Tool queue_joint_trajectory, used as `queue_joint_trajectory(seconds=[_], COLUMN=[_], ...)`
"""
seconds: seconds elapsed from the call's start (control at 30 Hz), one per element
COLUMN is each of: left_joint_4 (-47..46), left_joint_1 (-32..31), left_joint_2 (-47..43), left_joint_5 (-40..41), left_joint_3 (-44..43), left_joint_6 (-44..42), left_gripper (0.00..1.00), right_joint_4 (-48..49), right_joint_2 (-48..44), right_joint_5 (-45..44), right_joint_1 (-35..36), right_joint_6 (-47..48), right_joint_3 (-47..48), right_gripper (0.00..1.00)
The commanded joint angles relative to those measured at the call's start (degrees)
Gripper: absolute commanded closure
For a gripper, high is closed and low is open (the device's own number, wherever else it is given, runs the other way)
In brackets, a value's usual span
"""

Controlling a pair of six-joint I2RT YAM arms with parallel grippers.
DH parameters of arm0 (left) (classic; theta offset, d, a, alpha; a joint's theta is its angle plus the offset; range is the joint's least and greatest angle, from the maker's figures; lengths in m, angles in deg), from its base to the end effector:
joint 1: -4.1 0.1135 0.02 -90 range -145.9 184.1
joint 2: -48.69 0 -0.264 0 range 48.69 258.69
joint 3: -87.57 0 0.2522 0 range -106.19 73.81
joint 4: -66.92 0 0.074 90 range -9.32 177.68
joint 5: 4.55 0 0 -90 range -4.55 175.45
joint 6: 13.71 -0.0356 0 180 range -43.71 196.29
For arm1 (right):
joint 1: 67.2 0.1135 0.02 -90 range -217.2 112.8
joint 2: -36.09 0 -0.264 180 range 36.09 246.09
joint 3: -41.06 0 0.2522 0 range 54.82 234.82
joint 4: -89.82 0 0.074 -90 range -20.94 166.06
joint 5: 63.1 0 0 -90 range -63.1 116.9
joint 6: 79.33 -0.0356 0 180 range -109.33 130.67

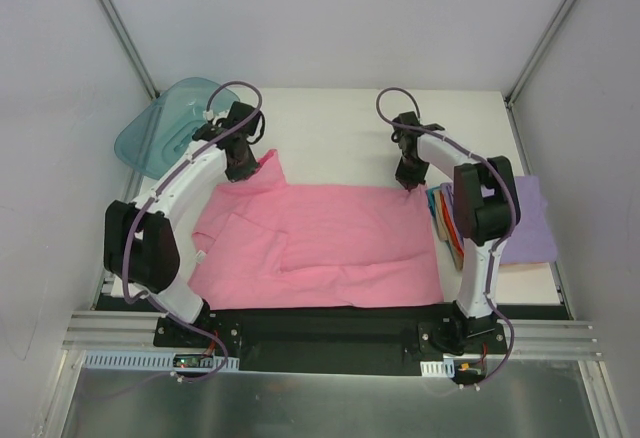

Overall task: Fold and stack the t-shirts
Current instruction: Grap the side of the flattened tshirt furthest away from the robot with both arms, then fold the other side of the tshirt into a rectangle

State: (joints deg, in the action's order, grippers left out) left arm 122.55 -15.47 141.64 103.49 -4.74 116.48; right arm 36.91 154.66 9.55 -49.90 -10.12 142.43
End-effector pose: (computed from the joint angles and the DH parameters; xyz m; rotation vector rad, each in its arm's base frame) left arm 0.3294 -0.1054 0.2846 -0.5613 2.4189 -0.0332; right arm 0.4079 0.1159 0.1692 0.1548 2.7041 -0.2356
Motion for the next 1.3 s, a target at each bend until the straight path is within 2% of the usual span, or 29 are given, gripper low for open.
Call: queue_joint_trajectory(seconds=[0.0,0.17,0.43,0.83,1.1,1.27], left_joint_4=[0.2,0.3,0.8,7.7,11.0,15.0], left_joint_1=[-0.9,-1.2,-1.2,-1.2,-1.2,-1.2], left_joint_2=[-4.8,-10.4,-22.7,-41.2,-46.9,-50.5], left_joint_5=[-0.1,-0.4,-5.5,-8.0,-12.3,-12.8], left_joint_3=[3.2,7.2,18.1,26.8,30.6,30.0], left_joint_6=[1.3,2.3,4.0,2.5,3.6,4.6], left_gripper=[1.0,1.0,1.0,1.0,1.0,1.0], right_joint_4=[1.9,2.5,3.7,1.6,-1.4,-2.2], right_joint_2=[-4.0,-7.8,-17.7,-30.9,-36.6,-38.8], right_joint_5=[2.1,3.3,4.2,2.1,0.9,1.3], right_joint_1=[-0.1,0.7,3.5,7.4,7.9,7.9], right_joint_6=[2.2,4.0,6.2,6.1,6.1,7.3], right_joint_3=[-2.1,-4.4,-15.1,-24.3,-27.6,-28.5], right_gripper=[0.99,0.99,0.99,0.99,0.99,0.99])
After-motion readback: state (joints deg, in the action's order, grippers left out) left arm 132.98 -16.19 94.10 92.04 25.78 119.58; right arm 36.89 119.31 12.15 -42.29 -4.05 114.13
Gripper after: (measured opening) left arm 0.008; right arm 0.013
